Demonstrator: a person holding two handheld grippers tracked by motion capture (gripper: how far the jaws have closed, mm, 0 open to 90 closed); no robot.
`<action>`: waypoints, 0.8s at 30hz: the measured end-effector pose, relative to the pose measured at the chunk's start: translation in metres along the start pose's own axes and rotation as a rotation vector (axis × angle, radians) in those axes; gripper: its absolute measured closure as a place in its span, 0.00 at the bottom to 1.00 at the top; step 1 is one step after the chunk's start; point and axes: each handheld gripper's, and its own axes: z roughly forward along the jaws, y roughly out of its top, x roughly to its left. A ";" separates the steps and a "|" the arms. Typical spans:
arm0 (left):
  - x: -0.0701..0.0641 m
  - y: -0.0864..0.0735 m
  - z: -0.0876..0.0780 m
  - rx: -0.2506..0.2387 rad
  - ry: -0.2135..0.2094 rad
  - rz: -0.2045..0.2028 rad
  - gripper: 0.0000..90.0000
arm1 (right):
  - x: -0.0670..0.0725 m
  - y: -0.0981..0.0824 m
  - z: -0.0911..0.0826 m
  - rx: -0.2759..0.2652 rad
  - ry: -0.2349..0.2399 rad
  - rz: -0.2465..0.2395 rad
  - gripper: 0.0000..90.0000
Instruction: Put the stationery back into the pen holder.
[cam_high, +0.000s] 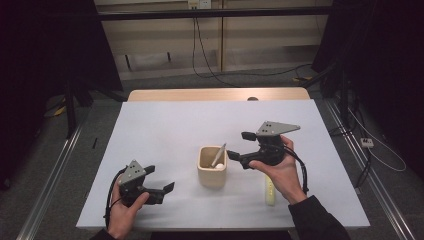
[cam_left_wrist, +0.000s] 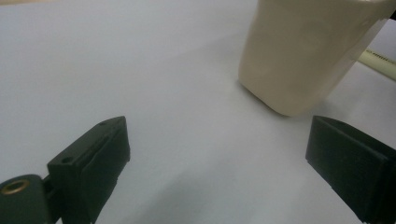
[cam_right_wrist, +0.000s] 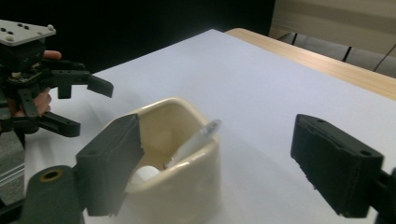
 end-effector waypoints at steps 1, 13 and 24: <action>0.000 0.000 0.000 0.000 0.000 -0.001 0.07 | -0.001 -0.001 -0.002 0.003 -0.003 0.000 0.16; -0.003 0.001 -0.002 -0.018 -0.003 0.010 0.07 | -0.006 -0.017 -0.018 0.014 -0.017 0.028 0.11; -0.004 0.001 -0.004 -0.018 0.001 0.018 0.07 | -0.010 -0.033 -0.028 0.072 0.028 0.041 0.09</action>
